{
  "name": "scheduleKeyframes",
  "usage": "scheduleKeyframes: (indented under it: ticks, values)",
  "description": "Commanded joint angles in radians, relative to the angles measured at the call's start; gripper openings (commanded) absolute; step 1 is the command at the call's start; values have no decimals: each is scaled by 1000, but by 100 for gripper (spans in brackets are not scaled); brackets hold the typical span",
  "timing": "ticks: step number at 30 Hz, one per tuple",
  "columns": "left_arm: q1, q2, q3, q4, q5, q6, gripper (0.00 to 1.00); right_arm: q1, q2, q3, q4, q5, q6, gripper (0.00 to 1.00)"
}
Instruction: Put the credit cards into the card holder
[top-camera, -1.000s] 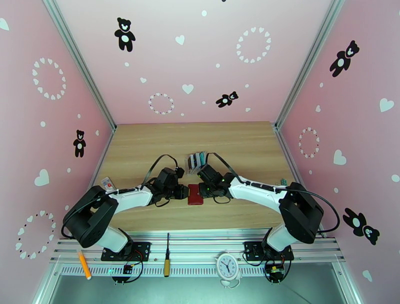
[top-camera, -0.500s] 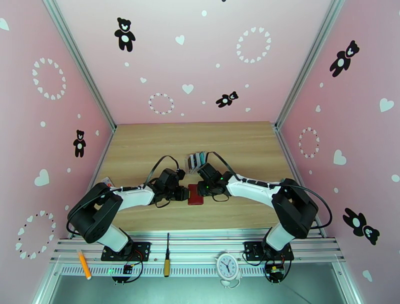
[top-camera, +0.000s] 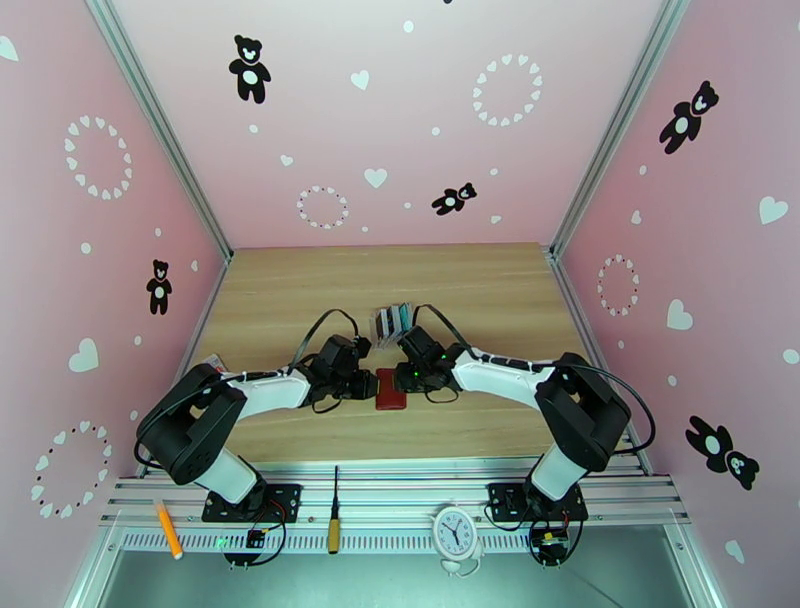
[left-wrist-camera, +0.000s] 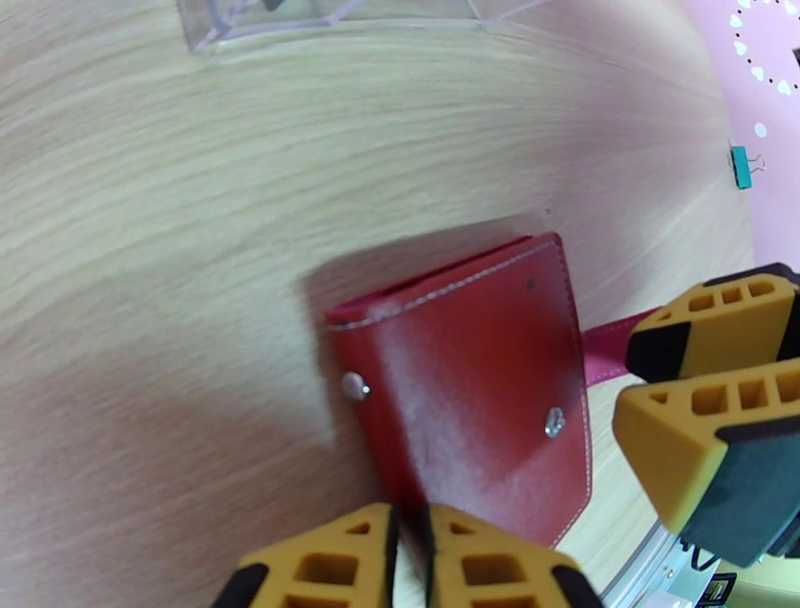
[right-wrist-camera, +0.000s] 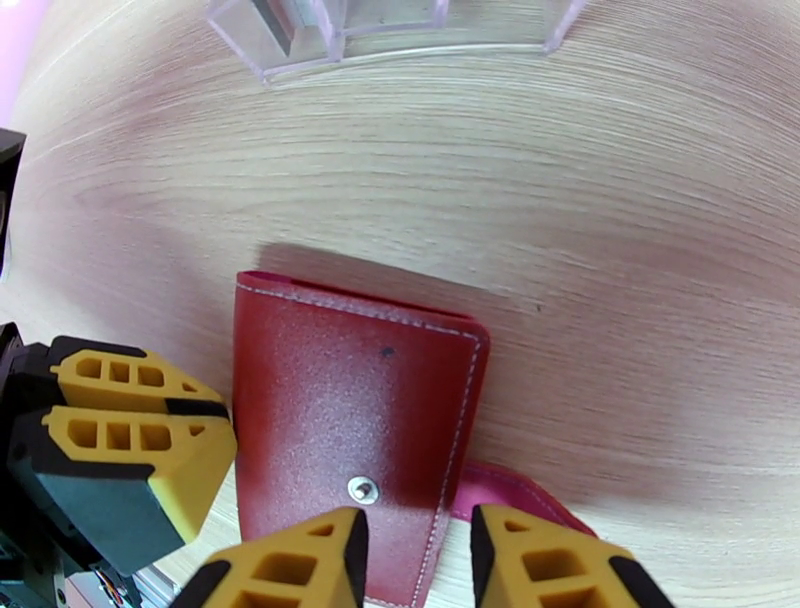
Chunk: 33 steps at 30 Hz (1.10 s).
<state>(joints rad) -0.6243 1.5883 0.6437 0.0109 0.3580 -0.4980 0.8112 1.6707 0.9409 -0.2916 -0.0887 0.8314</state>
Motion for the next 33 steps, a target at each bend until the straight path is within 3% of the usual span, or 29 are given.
scheduleKeyframes:
  ticks: [1,33]
  values:
    - [-2,24,15,-29,-35,13,16,-2,35,-17,26,-33,14,36]
    - [-2,62,34,-63,-56,19,12,-30,43,-60,98,-95,49,41]
